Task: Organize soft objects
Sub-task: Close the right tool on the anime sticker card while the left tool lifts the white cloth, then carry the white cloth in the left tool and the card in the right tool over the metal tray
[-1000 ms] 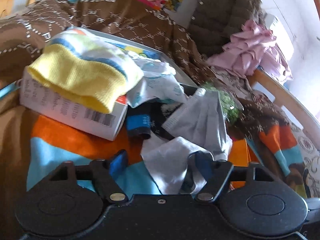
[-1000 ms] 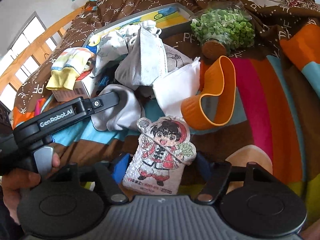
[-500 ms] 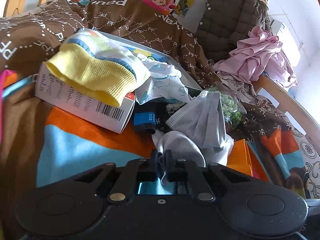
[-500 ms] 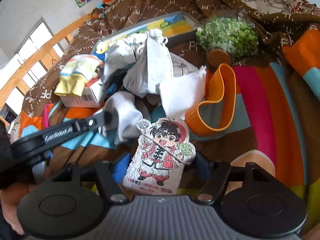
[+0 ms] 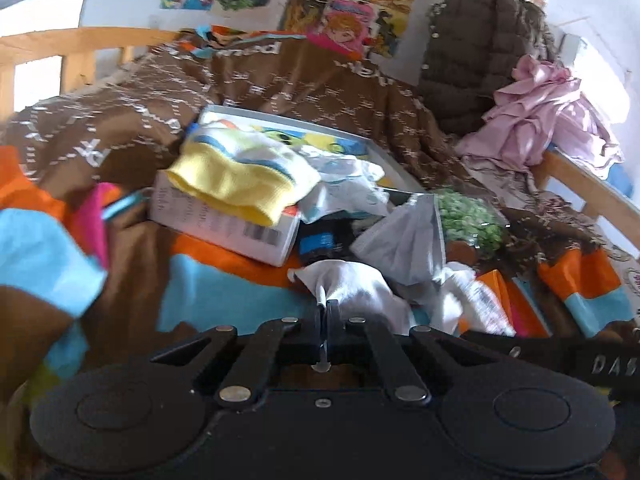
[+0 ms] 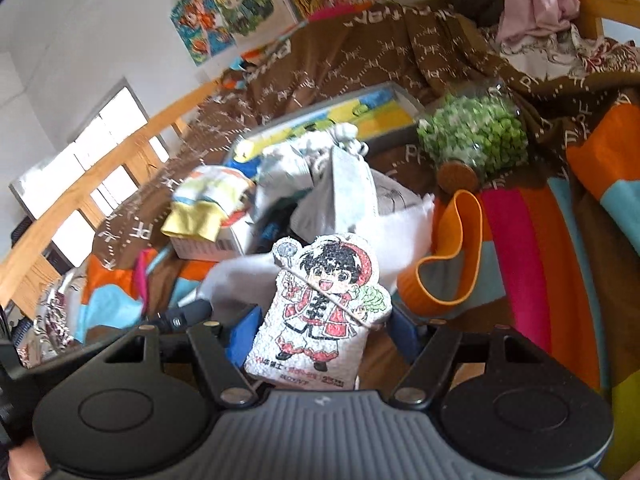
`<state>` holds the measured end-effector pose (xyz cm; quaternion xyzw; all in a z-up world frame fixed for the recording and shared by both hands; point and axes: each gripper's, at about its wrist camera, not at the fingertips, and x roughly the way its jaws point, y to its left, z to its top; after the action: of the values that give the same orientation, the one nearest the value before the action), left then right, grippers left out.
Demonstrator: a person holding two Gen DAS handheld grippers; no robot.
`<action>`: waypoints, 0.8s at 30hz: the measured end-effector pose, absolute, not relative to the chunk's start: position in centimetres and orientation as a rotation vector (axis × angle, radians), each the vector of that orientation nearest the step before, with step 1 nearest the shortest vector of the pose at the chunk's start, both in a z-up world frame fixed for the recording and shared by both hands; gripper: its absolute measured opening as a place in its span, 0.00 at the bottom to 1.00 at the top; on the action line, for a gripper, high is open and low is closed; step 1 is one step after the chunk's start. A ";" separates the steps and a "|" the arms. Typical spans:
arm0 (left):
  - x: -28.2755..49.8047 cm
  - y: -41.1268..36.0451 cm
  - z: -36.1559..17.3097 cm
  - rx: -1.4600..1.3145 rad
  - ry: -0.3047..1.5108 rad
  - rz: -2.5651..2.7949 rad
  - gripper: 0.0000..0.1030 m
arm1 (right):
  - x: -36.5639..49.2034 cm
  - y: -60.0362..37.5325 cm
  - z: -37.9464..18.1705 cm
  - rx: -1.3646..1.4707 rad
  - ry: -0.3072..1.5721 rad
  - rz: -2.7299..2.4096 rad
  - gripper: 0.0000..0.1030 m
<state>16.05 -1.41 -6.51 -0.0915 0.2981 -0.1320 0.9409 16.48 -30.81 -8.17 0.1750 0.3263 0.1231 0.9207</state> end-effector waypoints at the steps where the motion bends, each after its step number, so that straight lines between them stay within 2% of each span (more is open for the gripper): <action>1: 15.7 -1.4 -6.5 -0.178 0.610 -0.251 0.01 | 16.4 -30.9 -8.0 0.363 0.661 0.259 0.70; 10: 13.4 -2.8 -5.6 -0.038 0.582 -0.148 0.01 | 15.6 -31.5 -7.3 0.400 0.592 0.304 0.70; 18: 12.9 -4.7 -3.0 0.307 0.456 0.019 0.01 | 15.8 -32.1 -6.6 0.431 0.521 0.330 0.71; 24: 14.1 -5.5 0.0 0.499 0.356 0.036 0.01 | 19.0 -31.4 -5.2 0.381 0.434 0.352 0.70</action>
<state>14.09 -5.51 -0.02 0.2456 0.1750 0.0179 0.9533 19.00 -31.39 -5.17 0.1871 0.2127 0.1725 0.9434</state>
